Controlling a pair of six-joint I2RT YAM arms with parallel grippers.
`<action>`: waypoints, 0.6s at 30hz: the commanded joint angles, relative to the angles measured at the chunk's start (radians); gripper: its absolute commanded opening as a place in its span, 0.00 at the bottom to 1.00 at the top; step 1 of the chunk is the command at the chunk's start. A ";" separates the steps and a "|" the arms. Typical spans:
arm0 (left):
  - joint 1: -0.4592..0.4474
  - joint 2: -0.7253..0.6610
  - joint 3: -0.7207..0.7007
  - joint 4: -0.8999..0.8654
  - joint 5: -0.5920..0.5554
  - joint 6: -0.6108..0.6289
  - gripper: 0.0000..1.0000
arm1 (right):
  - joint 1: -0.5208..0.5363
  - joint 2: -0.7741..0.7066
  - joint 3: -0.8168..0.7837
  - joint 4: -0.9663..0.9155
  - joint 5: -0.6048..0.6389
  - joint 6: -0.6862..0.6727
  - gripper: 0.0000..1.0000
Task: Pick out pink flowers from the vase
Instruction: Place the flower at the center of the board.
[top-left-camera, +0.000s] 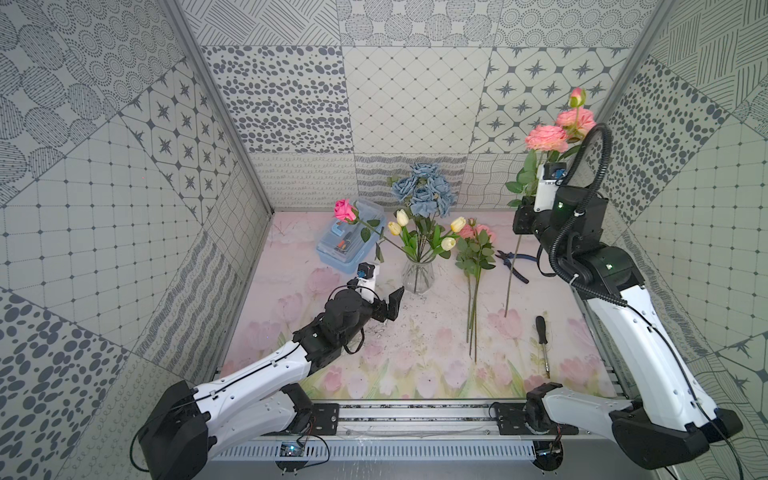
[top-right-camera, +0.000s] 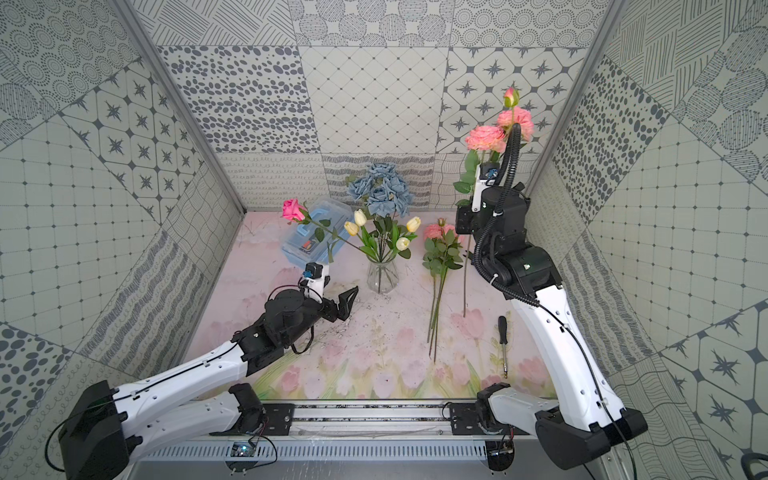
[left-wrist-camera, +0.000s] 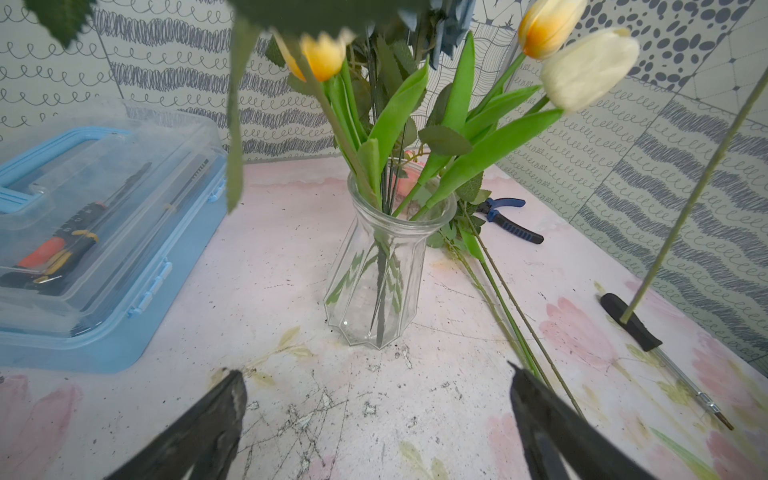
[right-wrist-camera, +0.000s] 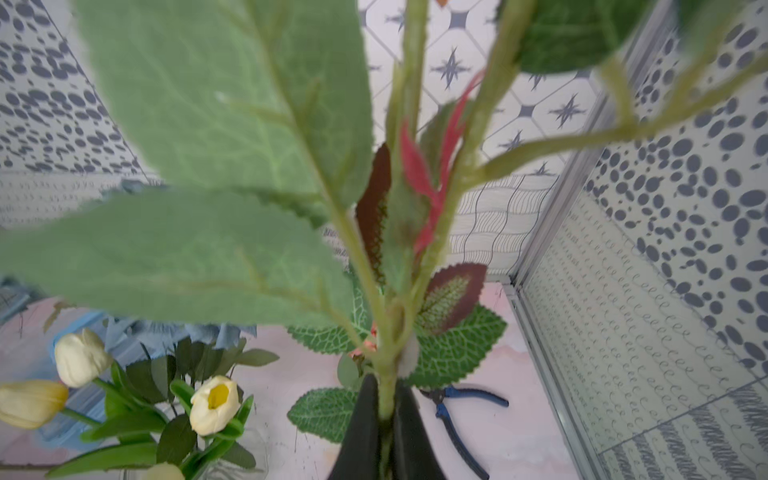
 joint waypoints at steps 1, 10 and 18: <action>0.000 0.005 -0.006 0.043 -0.023 0.022 0.99 | -0.008 -0.006 -0.054 -0.058 -0.059 0.068 0.04; 0.002 0.020 -0.005 0.048 -0.018 0.020 0.99 | -0.073 0.062 -0.290 0.069 -0.234 0.154 0.02; 0.001 0.026 -0.007 0.046 -0.019 0.014 0.99 | -0.104 0.259 -0.289 0.139 -0.328 0.170 0.00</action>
